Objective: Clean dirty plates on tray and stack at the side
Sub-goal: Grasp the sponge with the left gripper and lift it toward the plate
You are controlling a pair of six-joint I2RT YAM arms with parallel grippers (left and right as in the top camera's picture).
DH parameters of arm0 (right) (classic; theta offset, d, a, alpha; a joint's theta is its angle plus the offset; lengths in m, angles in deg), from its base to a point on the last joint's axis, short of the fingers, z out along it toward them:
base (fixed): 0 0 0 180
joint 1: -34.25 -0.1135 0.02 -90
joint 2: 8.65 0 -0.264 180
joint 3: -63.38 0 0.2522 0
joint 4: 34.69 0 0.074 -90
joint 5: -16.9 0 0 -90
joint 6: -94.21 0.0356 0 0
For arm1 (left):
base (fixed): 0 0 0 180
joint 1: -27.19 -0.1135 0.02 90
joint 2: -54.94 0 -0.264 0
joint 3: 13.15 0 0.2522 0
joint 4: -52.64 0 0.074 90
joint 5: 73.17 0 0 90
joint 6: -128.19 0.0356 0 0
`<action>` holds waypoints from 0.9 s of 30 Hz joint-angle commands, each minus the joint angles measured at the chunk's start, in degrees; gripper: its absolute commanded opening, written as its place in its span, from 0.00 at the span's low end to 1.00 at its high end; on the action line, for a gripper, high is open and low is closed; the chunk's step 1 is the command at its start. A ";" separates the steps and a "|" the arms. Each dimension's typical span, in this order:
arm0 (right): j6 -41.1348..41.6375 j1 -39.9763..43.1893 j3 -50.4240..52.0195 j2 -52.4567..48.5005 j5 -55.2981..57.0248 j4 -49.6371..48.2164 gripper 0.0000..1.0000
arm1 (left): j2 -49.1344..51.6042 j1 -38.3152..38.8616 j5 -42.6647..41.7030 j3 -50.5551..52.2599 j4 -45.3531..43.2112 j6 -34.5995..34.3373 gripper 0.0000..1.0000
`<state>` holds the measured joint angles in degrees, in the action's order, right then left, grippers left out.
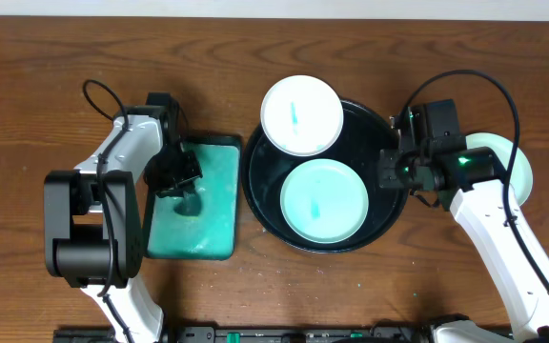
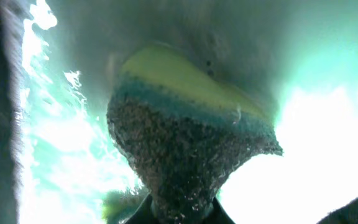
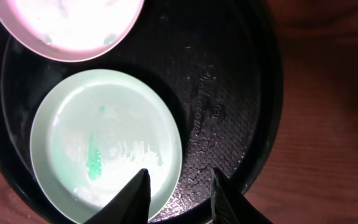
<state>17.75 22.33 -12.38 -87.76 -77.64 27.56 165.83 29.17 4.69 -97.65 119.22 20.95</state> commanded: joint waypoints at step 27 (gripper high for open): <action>-5.14 -0.48 3.67 -20.81 -7.65 -5.27 0.38 | -5.77 7.50 12.85 -2.64 3.15 -4.20 0.07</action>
<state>17.27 22.33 -8.86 -106.49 -79.91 22.88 161.28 37.65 16.16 -95.25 118.87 17.37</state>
